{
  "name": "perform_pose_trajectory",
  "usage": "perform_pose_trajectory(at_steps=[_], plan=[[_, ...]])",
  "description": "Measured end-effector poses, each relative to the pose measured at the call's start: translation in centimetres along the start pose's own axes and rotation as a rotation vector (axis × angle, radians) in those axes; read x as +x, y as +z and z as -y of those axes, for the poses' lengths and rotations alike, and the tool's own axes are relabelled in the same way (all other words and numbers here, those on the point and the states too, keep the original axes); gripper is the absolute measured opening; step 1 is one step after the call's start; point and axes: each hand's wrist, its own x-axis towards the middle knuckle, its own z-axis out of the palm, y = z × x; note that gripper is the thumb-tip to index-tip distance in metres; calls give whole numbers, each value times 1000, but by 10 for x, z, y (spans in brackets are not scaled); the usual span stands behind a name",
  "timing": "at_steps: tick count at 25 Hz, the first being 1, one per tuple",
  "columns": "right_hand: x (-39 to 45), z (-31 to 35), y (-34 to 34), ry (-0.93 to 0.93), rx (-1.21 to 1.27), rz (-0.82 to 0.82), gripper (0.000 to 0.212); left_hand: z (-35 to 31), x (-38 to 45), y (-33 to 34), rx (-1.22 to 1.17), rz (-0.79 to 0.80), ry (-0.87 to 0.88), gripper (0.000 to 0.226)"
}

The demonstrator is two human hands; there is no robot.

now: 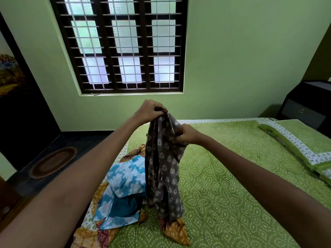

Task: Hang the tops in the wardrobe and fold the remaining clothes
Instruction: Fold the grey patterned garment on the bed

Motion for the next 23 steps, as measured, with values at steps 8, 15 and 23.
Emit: perform_pose_trajectory(at_steps=[8, 15, 23], plan=[[-12, 3, -19, -237, -688, 120, 28, 35, -8, -32, 141, 59, 14, 14], [-2, -23, -58, -110, -555, -4, 24, 50, -23, -16, 206, 175, 58, 12], [-15, -13, -99, 4, -676, -294, 24, 39, 1, -24, 189, 39, -13, 14]])
